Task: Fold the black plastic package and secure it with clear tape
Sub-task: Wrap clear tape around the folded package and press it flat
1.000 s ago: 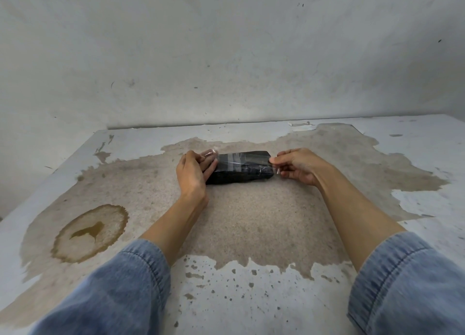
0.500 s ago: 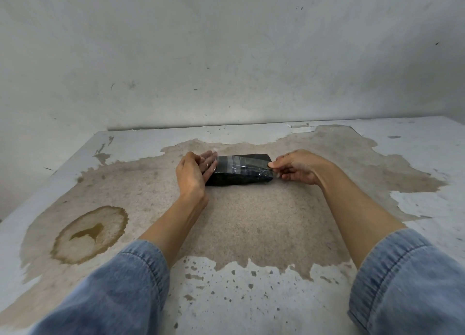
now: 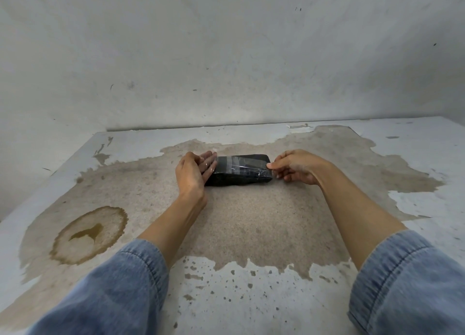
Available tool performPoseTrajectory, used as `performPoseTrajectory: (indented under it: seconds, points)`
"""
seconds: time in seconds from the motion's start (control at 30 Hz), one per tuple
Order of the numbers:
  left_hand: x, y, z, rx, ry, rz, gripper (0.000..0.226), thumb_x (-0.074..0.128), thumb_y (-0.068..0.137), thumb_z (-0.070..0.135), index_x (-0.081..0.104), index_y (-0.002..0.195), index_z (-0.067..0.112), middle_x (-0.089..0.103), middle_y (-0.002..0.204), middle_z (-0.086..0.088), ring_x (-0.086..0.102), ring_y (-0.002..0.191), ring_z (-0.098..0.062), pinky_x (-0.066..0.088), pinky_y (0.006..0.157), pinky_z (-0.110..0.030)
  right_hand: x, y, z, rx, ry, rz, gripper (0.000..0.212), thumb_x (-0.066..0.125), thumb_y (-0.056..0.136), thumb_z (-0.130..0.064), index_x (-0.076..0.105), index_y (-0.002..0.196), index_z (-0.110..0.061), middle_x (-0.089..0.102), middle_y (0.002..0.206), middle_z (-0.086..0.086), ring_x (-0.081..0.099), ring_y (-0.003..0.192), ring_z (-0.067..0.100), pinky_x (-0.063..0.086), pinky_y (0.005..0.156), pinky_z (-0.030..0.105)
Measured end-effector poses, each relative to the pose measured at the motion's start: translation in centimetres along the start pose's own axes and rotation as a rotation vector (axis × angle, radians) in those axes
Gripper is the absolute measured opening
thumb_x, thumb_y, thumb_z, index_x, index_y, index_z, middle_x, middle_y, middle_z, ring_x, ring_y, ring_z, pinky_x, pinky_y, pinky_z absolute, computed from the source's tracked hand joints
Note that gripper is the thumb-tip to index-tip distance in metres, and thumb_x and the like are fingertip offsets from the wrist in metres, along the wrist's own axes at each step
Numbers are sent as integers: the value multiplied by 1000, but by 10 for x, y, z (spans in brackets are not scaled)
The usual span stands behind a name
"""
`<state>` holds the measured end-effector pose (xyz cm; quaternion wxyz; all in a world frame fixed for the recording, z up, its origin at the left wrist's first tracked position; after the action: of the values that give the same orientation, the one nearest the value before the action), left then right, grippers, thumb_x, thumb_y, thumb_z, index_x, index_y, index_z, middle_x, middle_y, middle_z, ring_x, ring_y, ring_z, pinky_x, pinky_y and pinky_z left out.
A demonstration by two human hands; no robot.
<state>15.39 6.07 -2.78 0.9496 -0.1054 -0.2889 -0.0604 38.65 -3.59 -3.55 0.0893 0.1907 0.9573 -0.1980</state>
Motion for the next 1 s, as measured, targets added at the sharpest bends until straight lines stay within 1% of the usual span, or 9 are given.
performPoseTrajectory:
  seconds: [0.23,0.33,0.4,0.47,0.57,0.7,0.8,0.93,1.0]
  points:
    - [-1,3,-2,-2,-2,-4,19,33,89,2,49,80,5,69,97,-18,72,90,-25,59,73,-28,-1,-2,-1,-9,-10,16,23,76,76,-9,57,87,-8,66,76,12,60,66,19,48,54,26]
    - [-1,4,-2,1,-4,-8,20,32,90,2,50,80,5,69,97,-17,71,91,-26,58,75,-29,-1,-2,-1,-24,39,5,20,75,76,-7,57,84,-8,68,71,10,61,62,17,49,55,26]
    - [-1,4,-2,4,-4,-10,20,32,91,3,51,84,4,69,97,-16,71,92,-26,58,77,-30,-2,-2,-3,-66,128,8,21,74,77,-4,55,84,-9,68,68,8,62,59,15,48,54,24]
    - [0,4,-2,2,1,-11,20,32,92,4,53,95,1,69,98,-16,71,92,-25,58,77,-30,-4,-4,-4,-119,178,10,19,73,77,-2,57,86,-9,67,71,7,62,60,14,47,54,22]
    - [0,4,-2,5,3,-19,20,32,93,4,51,98,1,68,100,-17,71,92,-25,59,77,-29,-4,-9,-5,-159,175,10,19,73,77,-2,61,91,-6,67,73,6,62,58,11,46,53,21]
    - [0,4,-2,7,25,-18,20,31,93,4,50,97,1,68,102,-17,71,92,-23,59,75,-28,-8,-12,-10,-236,198,58,21,73,76,0,64,93,-6,65,66,2,58,60,12,43,53,21]
    - [1,5,-2,-1,38,-23,22,31,93,4,51,100,0,68,102,-16,71,91,-22,59,74,-27,-10,-15,-13,-292,170,70,22,73,76,0,69,97,-5,65,70,5,57,62,11,43,55,21]
    - [1,5,-1,1,44,-35,18,30,93,3,48,94,1,68,103,-16,71,92,-22,59,75,-27,-11,-18,-11,-272,111,42,20,71,77,2,71,96,-1,66,72,8,56,60,11,45,53,19]
    - [1,5,-1,-1,48,-38,19,30,93,3,49,97,0,68,103,-16,71,92,-21,59,74,-26,-11,-19,-11,-252,101,33,17,71,77,4,70,94,3,64,71,9,55,59,12,45,52,19]
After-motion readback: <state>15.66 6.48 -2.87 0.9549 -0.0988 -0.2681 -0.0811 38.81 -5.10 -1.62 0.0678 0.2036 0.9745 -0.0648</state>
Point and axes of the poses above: each hand's wrist, its own y-axis towards the middle knuckle, its own x-axis out of the palm, z = x × y, the point moved 10 cm from there along y, towards the middle knuckle
